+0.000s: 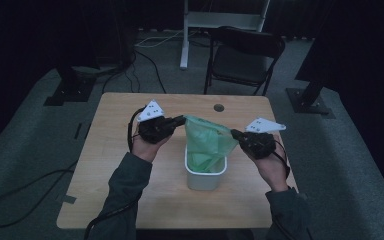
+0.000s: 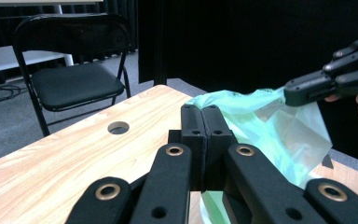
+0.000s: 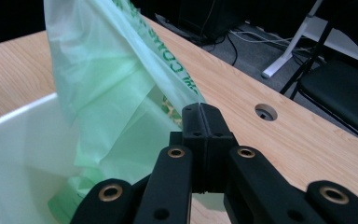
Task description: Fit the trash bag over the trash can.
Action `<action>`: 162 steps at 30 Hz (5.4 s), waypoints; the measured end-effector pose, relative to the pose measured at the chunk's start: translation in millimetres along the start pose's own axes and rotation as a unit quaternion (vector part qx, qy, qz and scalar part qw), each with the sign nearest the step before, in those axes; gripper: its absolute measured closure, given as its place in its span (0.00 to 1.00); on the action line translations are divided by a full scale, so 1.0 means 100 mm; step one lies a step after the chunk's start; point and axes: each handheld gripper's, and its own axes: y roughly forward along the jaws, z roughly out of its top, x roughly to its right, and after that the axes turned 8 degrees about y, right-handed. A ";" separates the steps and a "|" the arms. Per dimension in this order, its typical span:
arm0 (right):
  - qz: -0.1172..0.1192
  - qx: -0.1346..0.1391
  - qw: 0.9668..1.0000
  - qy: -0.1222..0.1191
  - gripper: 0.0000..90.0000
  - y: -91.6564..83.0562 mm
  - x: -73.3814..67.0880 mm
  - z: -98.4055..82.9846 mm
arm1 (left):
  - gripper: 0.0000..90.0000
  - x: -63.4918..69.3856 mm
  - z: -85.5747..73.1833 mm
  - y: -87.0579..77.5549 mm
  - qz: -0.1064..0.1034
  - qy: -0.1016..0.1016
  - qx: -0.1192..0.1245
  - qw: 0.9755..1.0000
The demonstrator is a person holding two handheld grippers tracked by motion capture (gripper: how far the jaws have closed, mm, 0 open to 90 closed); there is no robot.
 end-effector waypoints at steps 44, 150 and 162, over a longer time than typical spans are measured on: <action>0.011 0.020 0.999 0.048 1.00 -0.03 0.20 0.35 | 1.00 0.09 -0.17 -0.03 -0.034 -0.001 -0.043 0.999; 0.029 0.007 0.997 0.069 1.00 0.05 0.28 0.26 | 1.00 -0.05 -0.22 -0.05 0.055 -0.027 -0.143 0.988; 0.028 -0.073 0.993 0.094 1.00 0.55 0.37 -0.06 | 1.00 -0.01 -0.44 0.16 0.107 0.014 -0.213 0.971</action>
